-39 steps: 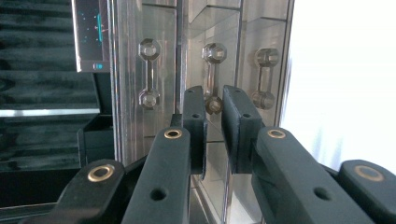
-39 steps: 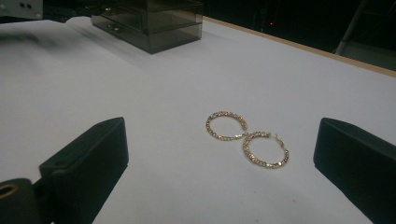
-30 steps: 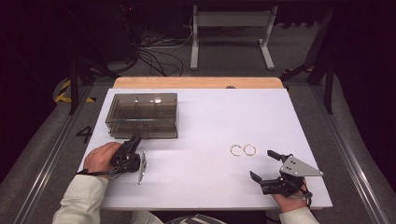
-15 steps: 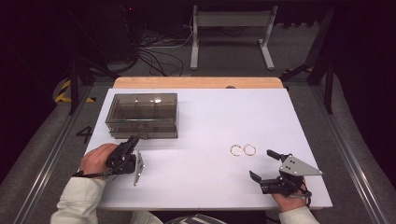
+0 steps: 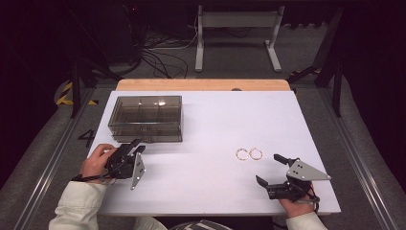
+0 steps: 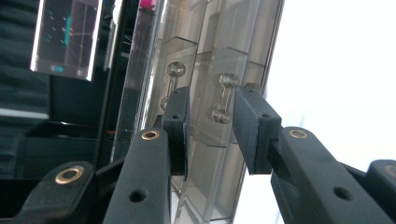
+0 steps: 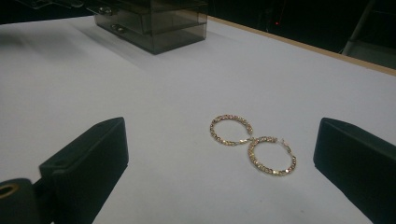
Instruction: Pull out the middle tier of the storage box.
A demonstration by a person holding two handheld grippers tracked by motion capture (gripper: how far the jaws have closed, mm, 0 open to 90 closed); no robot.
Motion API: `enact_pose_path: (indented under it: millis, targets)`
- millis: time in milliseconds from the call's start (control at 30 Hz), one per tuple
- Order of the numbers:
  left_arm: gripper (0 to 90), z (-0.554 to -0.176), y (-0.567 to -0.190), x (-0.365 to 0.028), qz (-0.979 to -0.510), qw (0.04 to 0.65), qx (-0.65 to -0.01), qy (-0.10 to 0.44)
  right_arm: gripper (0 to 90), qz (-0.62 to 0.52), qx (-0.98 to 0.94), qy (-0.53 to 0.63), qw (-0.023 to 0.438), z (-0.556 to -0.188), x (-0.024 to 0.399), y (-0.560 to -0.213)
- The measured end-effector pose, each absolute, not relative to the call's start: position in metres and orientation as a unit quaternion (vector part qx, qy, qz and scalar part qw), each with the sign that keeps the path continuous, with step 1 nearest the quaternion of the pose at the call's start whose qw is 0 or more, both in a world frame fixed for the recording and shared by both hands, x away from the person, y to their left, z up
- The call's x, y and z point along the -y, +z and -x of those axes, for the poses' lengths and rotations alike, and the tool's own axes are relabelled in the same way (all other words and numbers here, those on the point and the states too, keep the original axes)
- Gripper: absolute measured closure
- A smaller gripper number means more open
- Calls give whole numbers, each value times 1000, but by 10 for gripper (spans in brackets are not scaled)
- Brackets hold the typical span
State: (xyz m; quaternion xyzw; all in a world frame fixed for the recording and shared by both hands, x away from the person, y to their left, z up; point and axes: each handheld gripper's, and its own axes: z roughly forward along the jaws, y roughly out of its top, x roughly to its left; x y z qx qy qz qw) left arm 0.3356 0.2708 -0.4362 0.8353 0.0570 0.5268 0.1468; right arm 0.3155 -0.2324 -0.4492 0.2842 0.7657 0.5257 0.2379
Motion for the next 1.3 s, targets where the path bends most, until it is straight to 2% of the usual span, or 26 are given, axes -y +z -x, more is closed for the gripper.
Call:
enact_pose_path:
  millis: [167,333,533,900,1033,1300]
  targets:
    - [664,-338,-429,-275,-850,178,-84,489,40,-284,-766,524,239,-315,233,-449]
    - [600,-342,-421,-277,-864,201,-102,450,40,-284,-767,524,239,-315,233,-449]
    - [548,-347,-409,-282,-881,239,-159,377,40,-283,-767,524,239,-315,233,-449]
    - [582,-350,-398,-286,-888,265,-159,340,40,-282,-768,524,238,-315,232,-449]
    - [522,-354,-393,-287,-893,267,-157,327,40,-282,-767,525,238,-315,232,-449]
    - [516,-365,-387,-287,-908,254,-151,298,40,-282,-768,524,238,-314,232,-449]
